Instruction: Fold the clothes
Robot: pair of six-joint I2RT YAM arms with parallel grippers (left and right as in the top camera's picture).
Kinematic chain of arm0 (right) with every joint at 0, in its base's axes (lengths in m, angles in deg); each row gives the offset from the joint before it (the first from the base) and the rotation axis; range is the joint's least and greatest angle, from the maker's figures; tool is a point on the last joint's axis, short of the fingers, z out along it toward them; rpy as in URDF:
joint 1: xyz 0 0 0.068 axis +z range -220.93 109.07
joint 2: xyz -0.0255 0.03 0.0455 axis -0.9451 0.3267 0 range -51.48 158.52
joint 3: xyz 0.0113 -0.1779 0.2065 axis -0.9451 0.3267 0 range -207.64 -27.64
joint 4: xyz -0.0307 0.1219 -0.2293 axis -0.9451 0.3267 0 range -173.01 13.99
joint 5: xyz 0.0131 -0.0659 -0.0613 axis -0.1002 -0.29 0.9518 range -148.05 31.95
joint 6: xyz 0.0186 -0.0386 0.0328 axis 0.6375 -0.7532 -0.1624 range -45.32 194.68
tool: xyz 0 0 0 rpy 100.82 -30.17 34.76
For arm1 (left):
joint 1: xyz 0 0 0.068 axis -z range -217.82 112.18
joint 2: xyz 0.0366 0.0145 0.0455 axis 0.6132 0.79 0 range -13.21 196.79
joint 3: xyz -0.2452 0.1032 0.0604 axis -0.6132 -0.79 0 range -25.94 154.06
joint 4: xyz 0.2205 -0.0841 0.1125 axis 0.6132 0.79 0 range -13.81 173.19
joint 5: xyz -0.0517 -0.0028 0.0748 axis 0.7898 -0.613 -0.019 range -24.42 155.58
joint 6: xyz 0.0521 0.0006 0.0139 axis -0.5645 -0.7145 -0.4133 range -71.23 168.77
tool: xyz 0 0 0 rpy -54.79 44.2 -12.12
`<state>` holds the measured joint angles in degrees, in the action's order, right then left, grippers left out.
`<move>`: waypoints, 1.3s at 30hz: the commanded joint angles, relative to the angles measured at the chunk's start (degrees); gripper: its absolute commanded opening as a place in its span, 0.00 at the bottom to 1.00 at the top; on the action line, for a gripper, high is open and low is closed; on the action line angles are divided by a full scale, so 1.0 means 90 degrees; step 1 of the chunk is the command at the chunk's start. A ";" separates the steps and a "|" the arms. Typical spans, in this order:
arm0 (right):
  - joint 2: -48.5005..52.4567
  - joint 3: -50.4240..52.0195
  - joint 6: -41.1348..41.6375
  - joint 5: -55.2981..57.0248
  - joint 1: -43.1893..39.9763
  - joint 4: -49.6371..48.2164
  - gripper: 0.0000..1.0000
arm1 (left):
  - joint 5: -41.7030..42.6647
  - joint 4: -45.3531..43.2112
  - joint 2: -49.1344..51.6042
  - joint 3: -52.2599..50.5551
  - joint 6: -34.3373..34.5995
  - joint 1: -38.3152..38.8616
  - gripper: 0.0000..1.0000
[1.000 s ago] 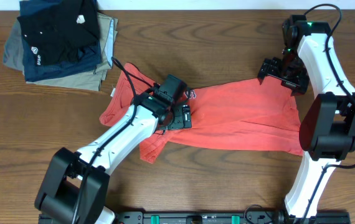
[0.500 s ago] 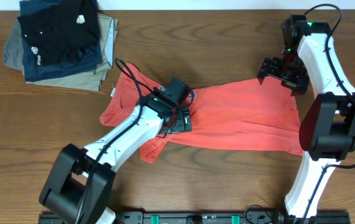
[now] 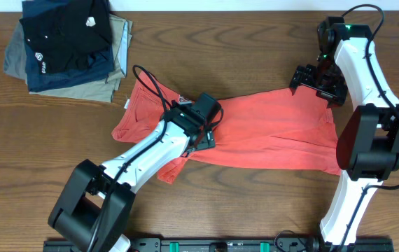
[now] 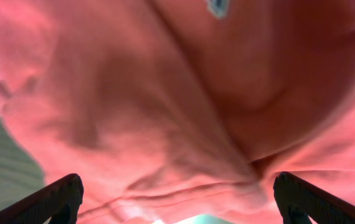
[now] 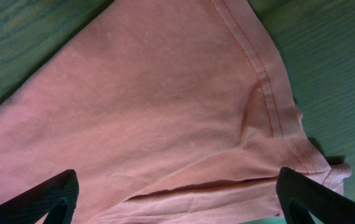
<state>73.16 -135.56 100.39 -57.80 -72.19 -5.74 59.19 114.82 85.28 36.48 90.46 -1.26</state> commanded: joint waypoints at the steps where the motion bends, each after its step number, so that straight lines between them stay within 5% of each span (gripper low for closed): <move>1: -0.0155 -0.0019 0.0112 0.0092 -0.0007 0.0005 0.99 | 0.0214 -0.0189 0.0058 0.0109 0.0078 0.0104 0.98; 6: -0.0155 -0.0019 0.0114 0.0092 -0.0007 0.0005 0.99 | 0.0629 -0.0573 0.0058 0.0109 -0.0107 0.0102 0.98; 12: -0.0155 -0.0019 0.0114 0.0092 -0.0002 0.0005 0.99 | 0.0112 -0.0342 0.0126 0.0090 0.0624 0.0104 0.98; 39: -0.0155 -0.0019 0.0114 0.0092 0.0010 0.0002 0.99 | -0.0265 0.0041 0.0141 0.0100 0.0488 0.0097 0.98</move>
<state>73.18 -135.56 100.39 -57.80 -72.17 -5.74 59.28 114.80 89.04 36.52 95.25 -0.37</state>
